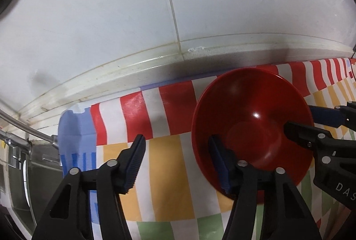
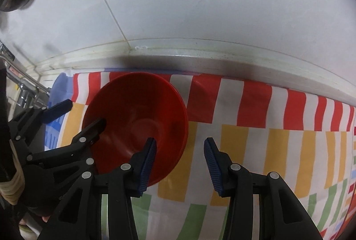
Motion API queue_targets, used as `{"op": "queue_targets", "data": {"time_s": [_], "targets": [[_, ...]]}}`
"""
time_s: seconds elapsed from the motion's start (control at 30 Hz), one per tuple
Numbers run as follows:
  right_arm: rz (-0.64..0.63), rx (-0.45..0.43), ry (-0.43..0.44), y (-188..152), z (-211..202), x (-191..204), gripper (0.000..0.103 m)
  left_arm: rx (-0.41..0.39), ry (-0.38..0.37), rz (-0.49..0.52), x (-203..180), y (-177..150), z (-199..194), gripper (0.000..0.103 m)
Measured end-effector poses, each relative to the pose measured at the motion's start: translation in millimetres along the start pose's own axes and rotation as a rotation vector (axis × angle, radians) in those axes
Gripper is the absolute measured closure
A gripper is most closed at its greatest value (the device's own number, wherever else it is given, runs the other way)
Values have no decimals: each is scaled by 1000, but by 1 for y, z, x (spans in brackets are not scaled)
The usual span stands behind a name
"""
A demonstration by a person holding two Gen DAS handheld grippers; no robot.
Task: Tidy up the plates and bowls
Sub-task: 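Close both tools on the red bowl rim, then lift and carry the red bowl with both tools over the white bowl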
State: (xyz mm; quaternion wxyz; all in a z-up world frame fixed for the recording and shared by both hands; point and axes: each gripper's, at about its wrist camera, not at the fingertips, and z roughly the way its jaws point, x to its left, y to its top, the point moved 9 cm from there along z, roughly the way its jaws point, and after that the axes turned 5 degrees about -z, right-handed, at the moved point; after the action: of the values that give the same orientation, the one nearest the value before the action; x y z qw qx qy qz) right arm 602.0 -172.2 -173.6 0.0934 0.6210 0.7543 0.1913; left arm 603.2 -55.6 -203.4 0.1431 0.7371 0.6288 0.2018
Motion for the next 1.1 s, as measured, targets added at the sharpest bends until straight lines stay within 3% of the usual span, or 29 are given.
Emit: {"op": "queue_targets", "data": {"time_s": [0.1, 0.2, 0.33, 0.67, 1.1], "targets": [[-2, 14, 0, 1, 5, 0, 67, 16, -31, -14, -4, 0, 6, 55], [15, 31, 17, 1, 11, 0, 74, 42, -88, -36, -11, 0, 9, 72], [69, 54, 70, 0, 16, 0, 85, 63, -133, -50, -17, 1, 10, 86], [102, 68, 60, 0, 17, -1, 89, 57, -137, -81, -21, 7, 1, 87], [102, -12, 33, -19, -43, 0, 89, -16, -178, -69, -36, -15, -78, 87]]}}
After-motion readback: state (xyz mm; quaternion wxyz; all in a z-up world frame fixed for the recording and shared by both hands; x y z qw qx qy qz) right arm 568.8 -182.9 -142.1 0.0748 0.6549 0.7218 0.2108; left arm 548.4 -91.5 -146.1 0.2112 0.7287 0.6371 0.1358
